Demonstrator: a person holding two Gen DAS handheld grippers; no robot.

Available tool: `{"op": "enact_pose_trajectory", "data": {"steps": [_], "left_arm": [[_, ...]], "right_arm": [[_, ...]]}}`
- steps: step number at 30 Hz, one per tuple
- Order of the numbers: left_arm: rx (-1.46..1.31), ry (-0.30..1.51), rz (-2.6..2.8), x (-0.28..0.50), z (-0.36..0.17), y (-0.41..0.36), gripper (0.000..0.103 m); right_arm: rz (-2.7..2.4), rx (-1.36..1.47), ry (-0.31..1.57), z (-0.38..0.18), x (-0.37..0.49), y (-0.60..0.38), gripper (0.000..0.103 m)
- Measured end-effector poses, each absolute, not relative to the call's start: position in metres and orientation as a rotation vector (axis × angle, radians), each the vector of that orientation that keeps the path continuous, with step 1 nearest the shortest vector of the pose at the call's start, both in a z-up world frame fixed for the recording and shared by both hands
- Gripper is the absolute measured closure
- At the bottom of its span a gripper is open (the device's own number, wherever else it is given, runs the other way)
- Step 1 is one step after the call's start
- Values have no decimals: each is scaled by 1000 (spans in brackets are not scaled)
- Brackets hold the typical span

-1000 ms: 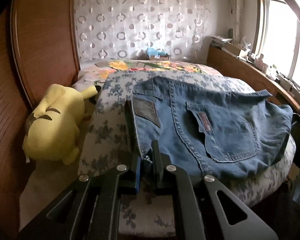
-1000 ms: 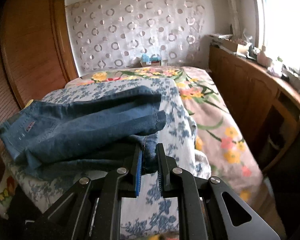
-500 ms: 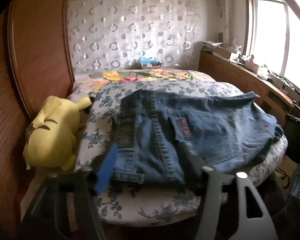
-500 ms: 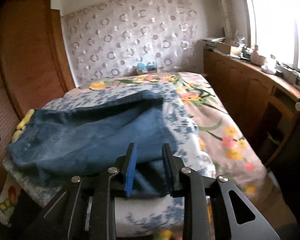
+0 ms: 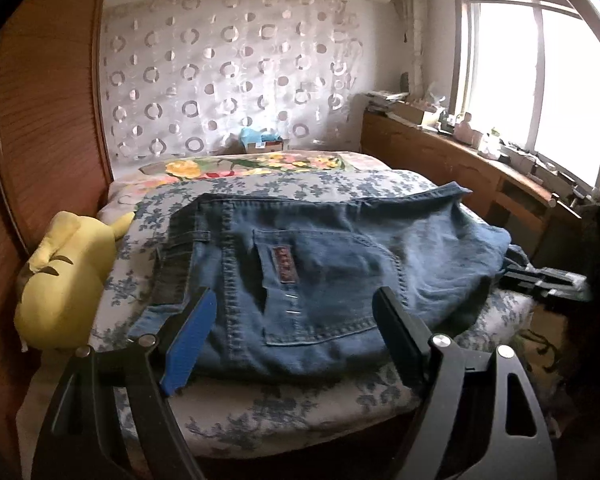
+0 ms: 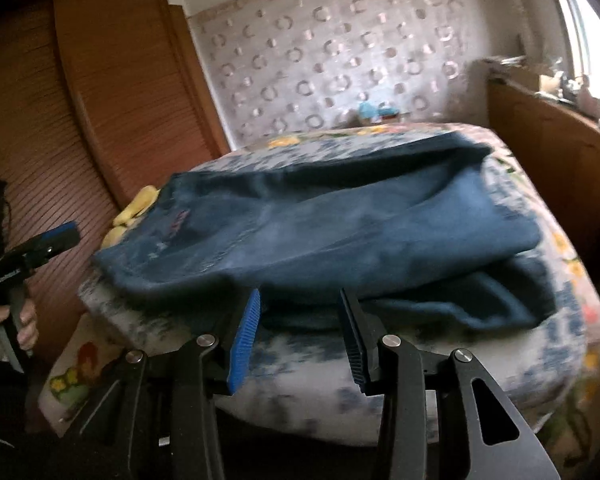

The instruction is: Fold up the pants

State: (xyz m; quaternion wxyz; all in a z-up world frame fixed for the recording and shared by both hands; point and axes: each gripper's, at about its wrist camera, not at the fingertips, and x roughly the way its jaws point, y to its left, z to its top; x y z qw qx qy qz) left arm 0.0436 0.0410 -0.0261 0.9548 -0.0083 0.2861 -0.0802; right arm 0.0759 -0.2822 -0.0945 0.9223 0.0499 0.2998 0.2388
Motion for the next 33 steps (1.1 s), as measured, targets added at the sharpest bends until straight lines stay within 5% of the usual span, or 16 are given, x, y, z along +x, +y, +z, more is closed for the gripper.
{"op": "enact_pose_trajectory", "data": {"steps": [14,16,19,33], "left_arm": [[-9,605,-159,41,-33,36,22],[-4,607,-155,41,-34,36,22],[-8,605,-151,42,-34,36,22],[-13,608,-157,46,-36,33,22]], "right_arm": [[598,79,698,-108,104,-274,61],[619,64,693,-105,105,-275,95],[641,50,666,-95,101,-278,102],[655,48,656,-86,71,-305,101]]}}
